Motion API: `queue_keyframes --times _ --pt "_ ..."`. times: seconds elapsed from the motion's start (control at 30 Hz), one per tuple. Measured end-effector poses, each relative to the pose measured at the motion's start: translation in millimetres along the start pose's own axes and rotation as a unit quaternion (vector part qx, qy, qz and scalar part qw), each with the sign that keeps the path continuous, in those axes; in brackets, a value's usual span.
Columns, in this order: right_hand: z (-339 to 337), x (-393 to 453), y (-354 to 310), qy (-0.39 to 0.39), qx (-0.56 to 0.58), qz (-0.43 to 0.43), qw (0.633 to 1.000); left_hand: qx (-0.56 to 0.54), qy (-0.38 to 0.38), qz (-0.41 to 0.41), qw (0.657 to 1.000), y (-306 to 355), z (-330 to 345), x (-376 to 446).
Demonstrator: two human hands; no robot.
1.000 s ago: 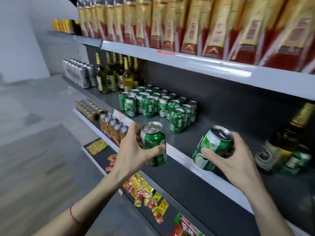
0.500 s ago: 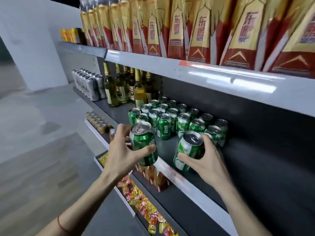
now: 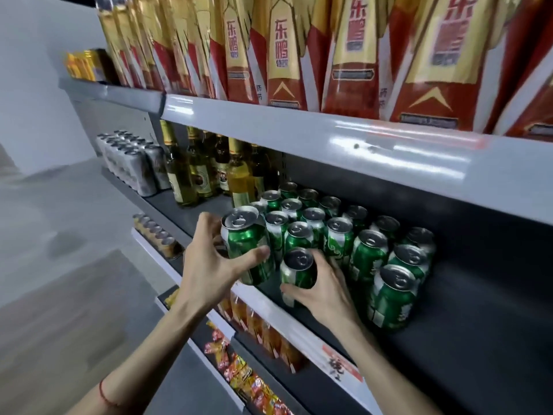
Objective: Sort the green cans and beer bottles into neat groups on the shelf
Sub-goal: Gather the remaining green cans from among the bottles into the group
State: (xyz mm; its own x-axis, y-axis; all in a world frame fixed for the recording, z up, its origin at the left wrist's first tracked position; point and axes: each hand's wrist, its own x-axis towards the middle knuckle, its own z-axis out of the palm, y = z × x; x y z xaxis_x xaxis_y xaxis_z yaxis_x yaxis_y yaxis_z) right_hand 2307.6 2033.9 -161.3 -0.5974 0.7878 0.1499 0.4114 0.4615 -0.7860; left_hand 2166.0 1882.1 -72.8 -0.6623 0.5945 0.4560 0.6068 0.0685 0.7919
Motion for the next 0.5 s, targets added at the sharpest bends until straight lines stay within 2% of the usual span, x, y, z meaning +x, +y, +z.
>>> queue_keyframes --times 0.17,0.5 --pt "25.3 13.4 -11.2 0.032 -0.032 0.029 0.999 -0.029 -0.035 0.018 0.999 -19.0 -12.1 36.0" --pt "60.7 13.0 -31.7 0.114 -0.009 0.043 0.992 -0.109 -0.113 0.066 0.985 -46.3 -16.2 83.6"
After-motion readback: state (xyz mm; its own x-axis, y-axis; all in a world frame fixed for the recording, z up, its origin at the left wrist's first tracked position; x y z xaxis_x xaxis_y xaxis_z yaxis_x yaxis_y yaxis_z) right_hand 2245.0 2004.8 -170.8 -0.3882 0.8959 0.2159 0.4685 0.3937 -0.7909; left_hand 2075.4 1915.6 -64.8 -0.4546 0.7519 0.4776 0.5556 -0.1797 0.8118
